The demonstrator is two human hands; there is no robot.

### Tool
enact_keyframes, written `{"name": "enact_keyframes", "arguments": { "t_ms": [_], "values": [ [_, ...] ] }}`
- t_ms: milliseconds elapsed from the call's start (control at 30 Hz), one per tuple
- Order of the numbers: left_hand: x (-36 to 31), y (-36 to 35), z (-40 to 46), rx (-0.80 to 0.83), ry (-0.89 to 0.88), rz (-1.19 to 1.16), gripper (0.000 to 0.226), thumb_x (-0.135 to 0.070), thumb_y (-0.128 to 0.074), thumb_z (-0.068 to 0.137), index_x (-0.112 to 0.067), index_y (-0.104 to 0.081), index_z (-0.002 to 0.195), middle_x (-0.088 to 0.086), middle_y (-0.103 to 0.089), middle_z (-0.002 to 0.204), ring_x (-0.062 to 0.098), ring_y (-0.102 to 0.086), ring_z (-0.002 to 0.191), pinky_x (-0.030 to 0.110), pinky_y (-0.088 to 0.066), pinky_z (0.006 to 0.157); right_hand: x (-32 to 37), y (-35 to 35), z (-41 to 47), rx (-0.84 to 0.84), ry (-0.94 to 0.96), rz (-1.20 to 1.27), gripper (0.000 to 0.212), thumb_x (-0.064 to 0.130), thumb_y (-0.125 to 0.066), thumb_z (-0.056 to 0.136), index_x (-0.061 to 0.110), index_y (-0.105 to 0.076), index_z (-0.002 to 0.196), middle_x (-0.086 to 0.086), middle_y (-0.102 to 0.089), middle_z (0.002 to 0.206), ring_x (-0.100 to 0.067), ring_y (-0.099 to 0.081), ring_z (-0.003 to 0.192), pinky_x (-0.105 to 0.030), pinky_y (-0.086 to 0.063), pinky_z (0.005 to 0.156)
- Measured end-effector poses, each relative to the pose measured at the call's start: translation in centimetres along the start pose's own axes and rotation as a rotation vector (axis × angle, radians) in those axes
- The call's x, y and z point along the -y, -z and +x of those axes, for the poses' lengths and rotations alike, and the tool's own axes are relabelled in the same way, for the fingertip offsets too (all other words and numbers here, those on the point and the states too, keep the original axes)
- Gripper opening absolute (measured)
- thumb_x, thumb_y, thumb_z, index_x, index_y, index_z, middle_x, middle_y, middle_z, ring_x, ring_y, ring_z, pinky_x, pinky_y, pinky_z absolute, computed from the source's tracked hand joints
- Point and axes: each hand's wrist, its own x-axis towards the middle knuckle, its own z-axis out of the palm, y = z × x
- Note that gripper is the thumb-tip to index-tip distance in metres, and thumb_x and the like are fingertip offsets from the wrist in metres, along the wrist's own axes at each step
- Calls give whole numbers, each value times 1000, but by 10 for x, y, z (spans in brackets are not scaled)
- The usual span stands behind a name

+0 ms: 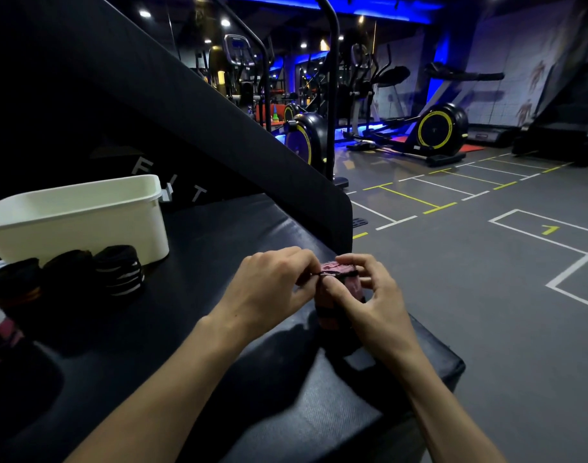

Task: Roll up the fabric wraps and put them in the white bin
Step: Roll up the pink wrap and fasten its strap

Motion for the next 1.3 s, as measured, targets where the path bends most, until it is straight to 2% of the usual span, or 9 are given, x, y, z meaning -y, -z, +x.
{"name": "enact_keyframes", "arguments": {
  "t_ms": [133, 233, 400, 500, 633, 767, 1000, 1133, 1300],
  "values": [
    [-5, -7, -2, -68, -40, 84, 12, -32, -62, 88, -20, -60, 85, -4, -63, 75, 22, -61, 58, 40, -52, 47, -2, -3, 1, -20, -10, 20, 43, 54, -74, 72, 35, -63, 109, 6, -70, 107, -9, -69, 96, -43, -58, 87],
    [-7, -12, -3, -77, -47, 83, 13, -28, -59, 88, -16, -57, 84, -1, -62, 74, 26, -60, 56, 41, -50, 44, -1, -9, 1, -59, -8, 6, 43, 54, -71, 69, 36, -62, 106, 7, -70, 103, -10, -69, 94, -43, -58, 86],
    [-5, -11, -3, -24, 35, -62, 16, -37, -57, 89, -21, -61, 91, -7, -65, 84, 18, -63, 67, 40, -54, 57, 0, -10, 1, -88, -1, -33, 41, 52, -67, 68, 35, -60, 104, 10, -69, 99, -9, -68, 93, -40, -56, 87],
    [-6, -4, 0, 31, 95, -92, 14, -40, -61, 84, -28, -63, 91, -11, -67, 83, 11, -64, 71, 39, -56, 63, 1, -4, 0, -36, 17, -29, 39, 49, -71, 70, 34, -61, 105, 10, -70, 101, -7, -69, 92, -40, -57, 86],
    [-2, 10, 4, 189, 147, -111, 16, -43, -62, 79, -30, -65, 88, -14, -66, 78, 6, -63, 73, 37, -55, 70, 5, 2, -2, 60, 72, -35, 36, 37, -81, 75, 32, -64, 106, 10, -70, 104, -6, -68, 96, -31, -56, 86],
    [-2, 16, 4, 306, 159, -65, 22, -50, -57, 78, -28, -60, 84, -11, -65, 79, 13, -62, 77, 40, -53, 73, 10, 2, -4, 84, 113, -49, 38, 27, -86, 76, 31, -64, 107, 10, -71, 105, -6, -68, 98, -28, -56, 86],
    [-4, 18, 4, 341, 123, 15, 18, -46, -63, 84, -30, -54, 87, -12, -64, 86, 14, -60, 83, 40, -53, 76, 12, 4, -6, 95, 146, -67, 40, 27, -86, 75, 33, -65, 109, 13, -71, 106, -3, -68, 100, -28, -56, 87],
    [-1, 18, 3, 345, 119, -30, 26, -52, -58, 77, -27, -55, 81, -12, -62, 80, 14, -58, 77, 40, -53, 73, 12, 5, -6, 120, 163, -79, 41, 26, -88, 75, 33, -66, 110, 14, -72, 106, -3, -69, 100, -26, -56, 87],
    [-6, 13, 3, 298, 123, -82, 20, -48, -56, 76, -30, -48, 73, -10, -58, 74, 15, -56, 72, 39, -50, 71, 13, 3, -8, 75, 162, -59, 46, 25, -89, 74, 31, -64, 112, 15, -73, 104, -1, -70, 95, -22, -56, 82]
  ]
}}
